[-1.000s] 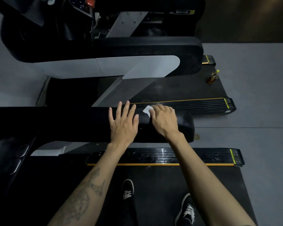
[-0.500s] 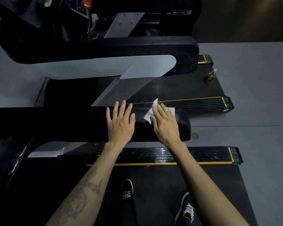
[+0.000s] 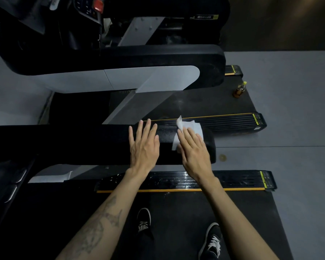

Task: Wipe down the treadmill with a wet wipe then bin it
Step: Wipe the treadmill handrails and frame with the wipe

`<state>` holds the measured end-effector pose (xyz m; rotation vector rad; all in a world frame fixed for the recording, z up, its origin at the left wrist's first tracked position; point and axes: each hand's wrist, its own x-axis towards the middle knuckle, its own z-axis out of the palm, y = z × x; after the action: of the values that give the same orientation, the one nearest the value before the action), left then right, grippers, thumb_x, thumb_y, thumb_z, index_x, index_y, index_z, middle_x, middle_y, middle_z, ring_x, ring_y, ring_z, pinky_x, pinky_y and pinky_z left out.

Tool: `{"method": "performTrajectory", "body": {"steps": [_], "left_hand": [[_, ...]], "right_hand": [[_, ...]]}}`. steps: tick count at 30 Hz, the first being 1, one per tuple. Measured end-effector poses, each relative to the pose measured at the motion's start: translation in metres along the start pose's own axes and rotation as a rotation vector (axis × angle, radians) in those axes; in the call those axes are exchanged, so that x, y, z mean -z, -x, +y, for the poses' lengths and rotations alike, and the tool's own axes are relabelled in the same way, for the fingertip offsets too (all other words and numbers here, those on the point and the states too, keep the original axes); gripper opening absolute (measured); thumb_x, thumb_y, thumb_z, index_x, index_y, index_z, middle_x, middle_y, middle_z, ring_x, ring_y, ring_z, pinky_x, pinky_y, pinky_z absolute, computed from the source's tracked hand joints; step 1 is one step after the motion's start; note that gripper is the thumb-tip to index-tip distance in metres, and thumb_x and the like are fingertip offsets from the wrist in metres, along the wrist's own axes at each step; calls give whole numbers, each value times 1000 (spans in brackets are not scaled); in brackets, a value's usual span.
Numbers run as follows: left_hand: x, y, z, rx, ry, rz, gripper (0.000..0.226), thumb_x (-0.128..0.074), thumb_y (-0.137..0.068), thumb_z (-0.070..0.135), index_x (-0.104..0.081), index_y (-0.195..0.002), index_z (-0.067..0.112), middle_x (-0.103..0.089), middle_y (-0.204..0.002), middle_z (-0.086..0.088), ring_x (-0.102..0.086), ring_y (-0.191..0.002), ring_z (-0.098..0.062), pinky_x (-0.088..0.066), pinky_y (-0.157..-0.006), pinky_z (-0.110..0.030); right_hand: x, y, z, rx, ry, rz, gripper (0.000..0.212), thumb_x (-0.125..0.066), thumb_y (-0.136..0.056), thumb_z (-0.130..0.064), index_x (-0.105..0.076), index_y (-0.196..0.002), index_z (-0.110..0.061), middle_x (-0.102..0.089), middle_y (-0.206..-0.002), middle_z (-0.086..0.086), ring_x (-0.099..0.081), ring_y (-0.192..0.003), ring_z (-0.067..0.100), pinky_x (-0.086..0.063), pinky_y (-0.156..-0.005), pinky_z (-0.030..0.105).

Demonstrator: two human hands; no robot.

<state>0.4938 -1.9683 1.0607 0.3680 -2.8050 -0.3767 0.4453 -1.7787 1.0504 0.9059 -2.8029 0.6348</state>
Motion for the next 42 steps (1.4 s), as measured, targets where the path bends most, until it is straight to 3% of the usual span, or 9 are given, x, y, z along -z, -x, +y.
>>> {"method": "performTrajectory", "body": {"steps": [7,9,14,21,24,28,34,38,42], "left_hand": [[-8,-1,21,-5,21,-29,56,-24,-107,41,-46,-153,17,-34,-165,-6,-20,-157,-25,-6,-128,-55],[-10,1,29,-14,23,-32,57,-25,-107,42,-46,-153,17,-34,-165,-7,-20,-157,-25,-7,-128,-56],[-12,4,39,-8,29,-19,55,-25,-107,41,-47,-153,20,-34,-165,-5,-19,-157,-24,-7,-128,-55],[-16,6,44,23,12,-4,53,-26,-108,40,-47,-153,21,-34,-166,-4,-19,-158,-24,-7,-127,-57],[-16,6,47,36,-10,2,53,-27,-108,39,-46,-154,21,-33,-166,-5,-18,-158,-25,-7,-127,-59],[-17,7,49,42,-42,-1,55,-26,-108,43,-44,-155,22,-32,-167,-5,-17,-158,-25,-4,-127,-59],[-20,6,51,51,-72,-1,54,-29,-108,44,-44,-155,22,-33,-166,-6,-17,-158,-28,-4,-126,-61],[-21,6,51,48,-94,-10,54,-28,-108,44,-42,-156,24,-32,-167,-6,-16,-158,-28,-5,-125,-62],[-21,7,53,48,-101,-3,53,-29,-108,44,-41,-156,24,-32,-167,-6,-17,-158,-28,-6,-126,-61]], "right_hand": [[-4,-33,14,-394,-22,11,72,-5,-107,-45,-43,-151,-3,-42,-157,14,-32,-148,29,-25,-122,44],[-8,-40,3,-326,30,-10,71,-3,-107,-43,-45,-151,-6,-42,-159,13,-30,-151,29,-25,-123,46],[1,8,20,-85,-34,31,51,-36,-109,-25,-36,-159,-14,-32,-166,6,-20,-157,22,-19,-127,41],[4,-38,23,-341,-66,-45,64,-15,-106,-41,-37,-156,-10,-41,-160,11,-27,-152,28,-16,-125,43],[7,-43,22,-196,-15,-107,66,-11,-106,-44,-34,-159,-12,-38,-162,8,-22,-155,24,-11,-126,41],[6,8,34,-62,-97,-10,55,-29,-110,-31,-27,-161,-11,-31,-165,10,-17,-157,22,-17,-127,39],[10,-30,36,-367,-285,-53,57,-29,-108,-41,-33,-158,-15,-35,-163,6,-18,-156,24,-17,-126,43],[11,-49,40,-175,-137,-142,51,-28,-110,-38,-45,-154,-18,-46,-157,3,-27,-152,22,-13,-126,42],[8,-10,50,-30,-135,-7,54,-27,-110,-40,-39,-158,-18,-38,-162,3,-23,-154,21,-17,-126,38]]}}
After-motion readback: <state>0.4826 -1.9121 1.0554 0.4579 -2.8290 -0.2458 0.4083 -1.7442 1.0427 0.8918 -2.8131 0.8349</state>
